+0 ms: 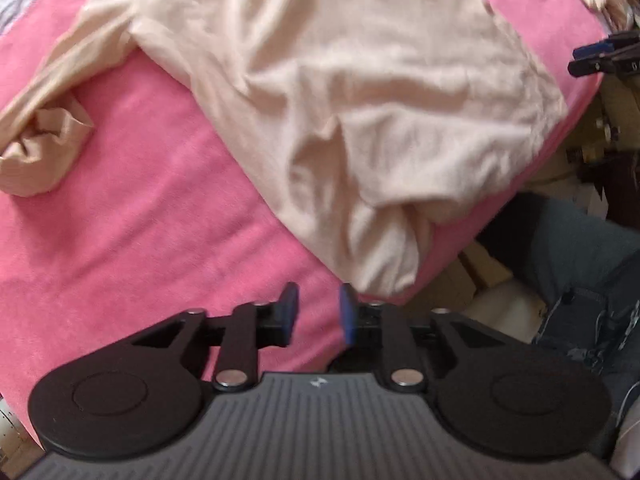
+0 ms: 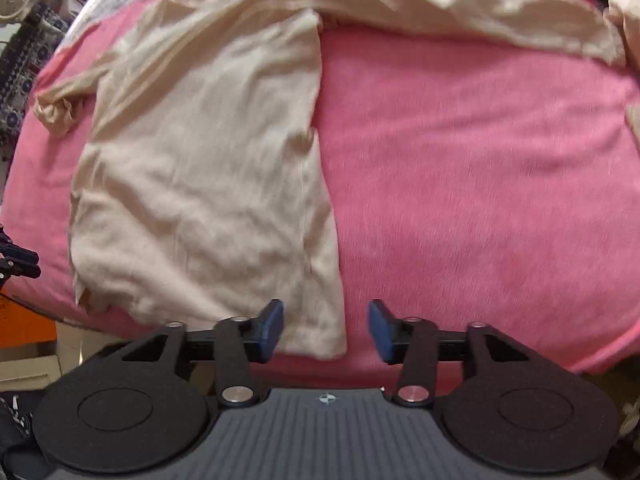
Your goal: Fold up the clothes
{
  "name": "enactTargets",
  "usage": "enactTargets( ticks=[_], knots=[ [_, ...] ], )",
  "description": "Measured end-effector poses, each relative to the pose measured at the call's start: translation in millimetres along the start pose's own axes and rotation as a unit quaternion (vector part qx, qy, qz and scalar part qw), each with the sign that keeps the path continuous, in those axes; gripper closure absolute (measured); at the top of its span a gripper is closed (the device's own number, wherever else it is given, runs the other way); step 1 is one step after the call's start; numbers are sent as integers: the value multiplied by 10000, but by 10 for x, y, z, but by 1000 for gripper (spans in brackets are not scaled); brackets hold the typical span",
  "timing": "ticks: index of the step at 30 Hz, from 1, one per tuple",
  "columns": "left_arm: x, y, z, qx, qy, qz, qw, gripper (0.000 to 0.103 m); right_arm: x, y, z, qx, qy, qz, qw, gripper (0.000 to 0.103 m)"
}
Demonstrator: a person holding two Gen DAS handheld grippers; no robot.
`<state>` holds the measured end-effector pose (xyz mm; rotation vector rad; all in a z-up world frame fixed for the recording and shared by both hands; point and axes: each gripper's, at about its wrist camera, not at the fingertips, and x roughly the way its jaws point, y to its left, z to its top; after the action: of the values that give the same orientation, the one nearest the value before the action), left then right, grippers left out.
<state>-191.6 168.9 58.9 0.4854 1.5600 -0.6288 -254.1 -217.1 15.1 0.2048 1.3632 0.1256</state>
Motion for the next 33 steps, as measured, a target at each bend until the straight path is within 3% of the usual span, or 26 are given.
enactTargets(
  ticks=[2, 6, 8, 12, 15, 21, 25, 29, 30, 31, 33],
  knots=[
    [-208, 276, 301, -13, -641, 276, 9976, 27, -31, -14, 456, -335, -589, -140, 9976, 35],
    [-203, 659, 1122, 364, -1474, 1340, 9793, 26, 210, -15, 1422, -924, -1404, -539, 9843, 32],
    [-55, 780, 1582, 330, -1655, 1734, 9703, 26, 453, -13, 1825, -1178, -1462, -709, 9797, 31],
    [184, 1017, 2227, 223, -1943, 1778, 9644, 25, 952, -21, 2332, -1525, -1312, -1065, 9737, 31],
    [378, 1118, 2540, 353, -1907, 1626, 9675, 26, 1135, -149, 2508, -1199, -1383, -992, 9781, 31],
    [610, 1073, 2794, 849, -1909, 1137, 9713, 26, 1286, -189, 2555, -1299, -1450, -576, 9792, 32],
    [817, 1100, 2972, 977, -1707, 1256, 9724, 28, 1399, -223, 2595, -1052, -1356, -222, 9849, 39],
    [983, 1126, 3039, 997, -1522, 1092, 9772, 42, 1490, -165, 2564, -1048, -1196, -30, 9873, 69],
    [1004, 1123, 3040, 1009, -1518, 1039, 9777, 53, 1503, -127, 2550, -1093, -1180, -37, 9870, 85],
    [1006, 1112, 3033, 1021, -1514, 970, 9784, 61, 1507, -89, 2544, -1133, -1198, -93, 9863, 88],
    [989, 1094, 3008, 1030, -1551, 1045, 9770, 91, 1481, -22, 2553, -1218, -1289, -208, 9839, 92]
  ],
)
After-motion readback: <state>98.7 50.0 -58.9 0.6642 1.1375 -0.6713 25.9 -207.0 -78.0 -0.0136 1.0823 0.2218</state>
